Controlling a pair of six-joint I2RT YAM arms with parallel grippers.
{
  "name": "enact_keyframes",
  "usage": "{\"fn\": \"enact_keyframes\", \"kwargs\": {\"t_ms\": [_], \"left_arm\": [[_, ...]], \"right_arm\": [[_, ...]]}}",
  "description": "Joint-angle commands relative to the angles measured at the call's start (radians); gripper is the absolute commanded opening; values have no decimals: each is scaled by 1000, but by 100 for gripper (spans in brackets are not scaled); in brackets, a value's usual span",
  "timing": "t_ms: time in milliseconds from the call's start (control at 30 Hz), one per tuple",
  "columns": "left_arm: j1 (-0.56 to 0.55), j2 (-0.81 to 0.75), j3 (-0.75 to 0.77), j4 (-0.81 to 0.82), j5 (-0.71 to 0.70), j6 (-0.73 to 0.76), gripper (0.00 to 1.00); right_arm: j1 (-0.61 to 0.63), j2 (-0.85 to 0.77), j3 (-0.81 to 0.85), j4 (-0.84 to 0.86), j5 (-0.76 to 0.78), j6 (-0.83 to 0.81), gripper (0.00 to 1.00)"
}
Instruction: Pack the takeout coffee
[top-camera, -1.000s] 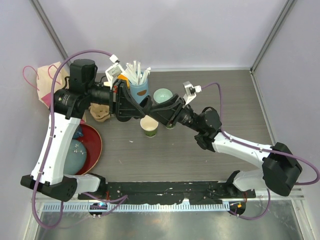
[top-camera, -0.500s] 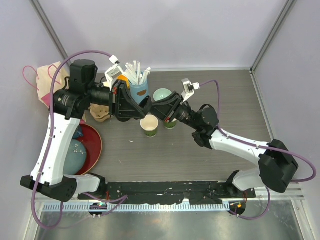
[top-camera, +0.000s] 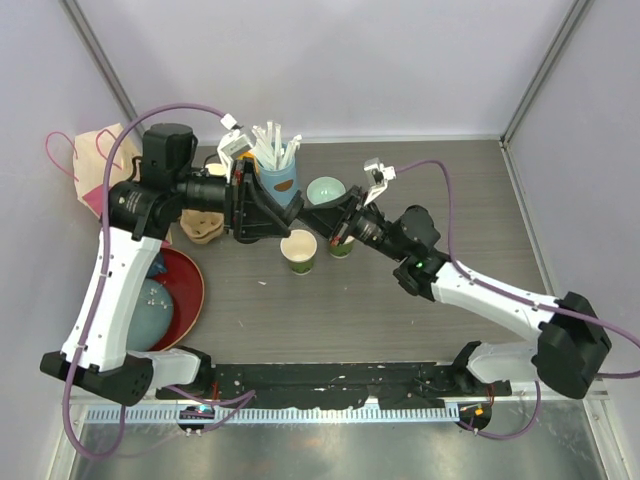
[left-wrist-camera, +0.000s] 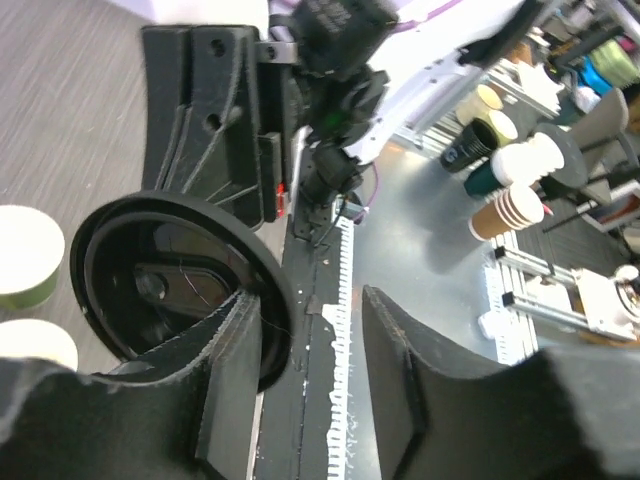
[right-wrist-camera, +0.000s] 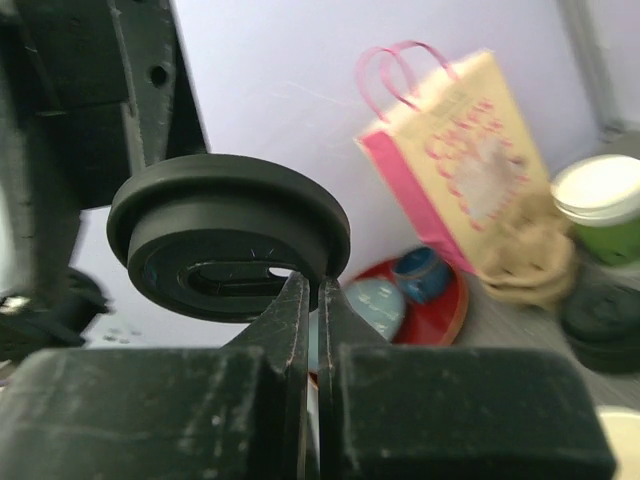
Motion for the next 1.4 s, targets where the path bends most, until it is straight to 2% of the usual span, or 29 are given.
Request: {"fn": "enact_keyframes", "kwargs": {"t_ms": [0,133,167,200,267,300,500,767,1000,1133,1367], "left_arm": [[-5,-8,-12,-4,-205,37,55],[-2,-5,-13,8,-420,34,61],[-2,-4,-15,13,-519,26,63],[1,-5,-19,25,-560,25,64],[8,-13,-53,49,-623,25,66],[14,-15,-68,75,-659,26,66],[21,-41,-225,169,-745,54,67],[39,-7,-401,394,-784,35,66],[38,110,-435,503,-736,-8,62],[38,171,-444,537,-723,-11,60],[33,228,-458,594,-703,3,60]], "right_arm": [[1,-78,72,-438,149,-231,1],[-9,-86,187,-761,244,-374,1],[-14,-77,219,-825,266,-408,1],[-20,-63,257,-1001,280,-437,1],[-34,1,389,-1157,304,-520,1],[-38,30,431,-1290,351,-542,1],[-71,236,739,-1663,492,-660,1],[-133,500,1055,-2020,626,-706,1],[-189,716,1368,-2241,582,-732,1],[-238,735,1351,-2237,472,-741,1],[-252,799,1414,-2257,399,-715,1]]}}
